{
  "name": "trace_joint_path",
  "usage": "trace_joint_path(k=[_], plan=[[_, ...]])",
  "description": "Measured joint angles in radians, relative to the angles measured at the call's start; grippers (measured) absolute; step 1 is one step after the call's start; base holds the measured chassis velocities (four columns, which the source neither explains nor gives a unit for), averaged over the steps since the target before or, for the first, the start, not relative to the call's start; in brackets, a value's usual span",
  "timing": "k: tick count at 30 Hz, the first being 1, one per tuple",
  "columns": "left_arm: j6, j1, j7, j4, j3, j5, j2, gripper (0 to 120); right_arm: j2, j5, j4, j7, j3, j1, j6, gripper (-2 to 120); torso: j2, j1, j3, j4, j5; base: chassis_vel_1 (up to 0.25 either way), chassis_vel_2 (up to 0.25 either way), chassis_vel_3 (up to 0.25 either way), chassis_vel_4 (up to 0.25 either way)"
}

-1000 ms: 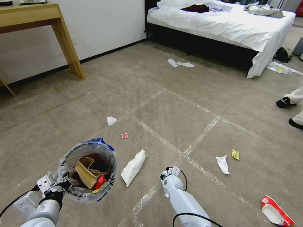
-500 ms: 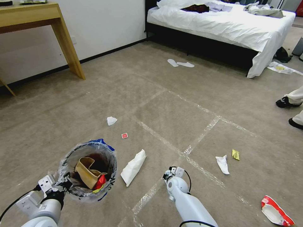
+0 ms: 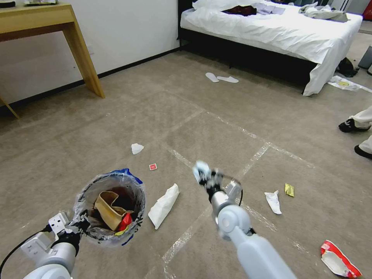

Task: Pick up the trash bin and place the garbage on the floor into it.

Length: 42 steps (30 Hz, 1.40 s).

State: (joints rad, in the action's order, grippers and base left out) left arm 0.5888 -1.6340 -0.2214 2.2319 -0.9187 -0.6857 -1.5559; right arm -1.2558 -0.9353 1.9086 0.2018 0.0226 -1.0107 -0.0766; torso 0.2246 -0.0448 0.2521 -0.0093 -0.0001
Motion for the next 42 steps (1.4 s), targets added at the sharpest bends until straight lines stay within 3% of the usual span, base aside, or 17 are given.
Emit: trace_joint_path(k=[5,7,13,25,34,42], plan=[[0.011,0.006,-0.007,0.007,0.004,-0.017,0.008,1,0.068,-0.036,0.105,-0.059,-0.088,0.080,0.054,0,0.000,0.000,0.000,0.0003,0.0001,0.000,0.000,0.000,0.000],[0.025,0.012,-0.018,0.017,0.012,-0.042,0.015,1,0.128,-0.061,0.163,-0.105,-0.180,0.152,0.094,0,0.000,0.000,0.000,0.0002,0.0000,0.000,0.000,0.000,0.000],[0.037,0.019,-0.022,0.023,0.024,-0.051,0.020,1,0.183,-0.110,0.227,-0.117,-0.341,0.282,0.087,0,0.000,0.000,0.000,0.0001,0.0001,0.000,0.000,0.000,0.000],[0.049,0.041,-0.037,0.032,0.025,-0.072,0.026,1,0.080,-0.333,0.244,0.119,-0.672,0.536,-0.092,0,0.000,0.000,0.000,0.0001,-0.0002,0.000,0.000,0.000,0.000],[0.050,0.045,-0.041,0.046,0.016,-0.086,0.026,1,0.041,-0.336,0.190,0.233,-0.768,0.569,-0.184,0,0.000,0.000,0.000,0.0001,-0.0001,0.000,0.000,0.000,0.000],[0.051,0.039,-0.042,0.065,0.014,-0.092,0.026,1,0.041,-0.250,0.130,0.244,-0.812,0.575,-0.203,0,0.000,0.000,0.000,0.0000,0.0000,0.000,0.000,0.000,0.000]])
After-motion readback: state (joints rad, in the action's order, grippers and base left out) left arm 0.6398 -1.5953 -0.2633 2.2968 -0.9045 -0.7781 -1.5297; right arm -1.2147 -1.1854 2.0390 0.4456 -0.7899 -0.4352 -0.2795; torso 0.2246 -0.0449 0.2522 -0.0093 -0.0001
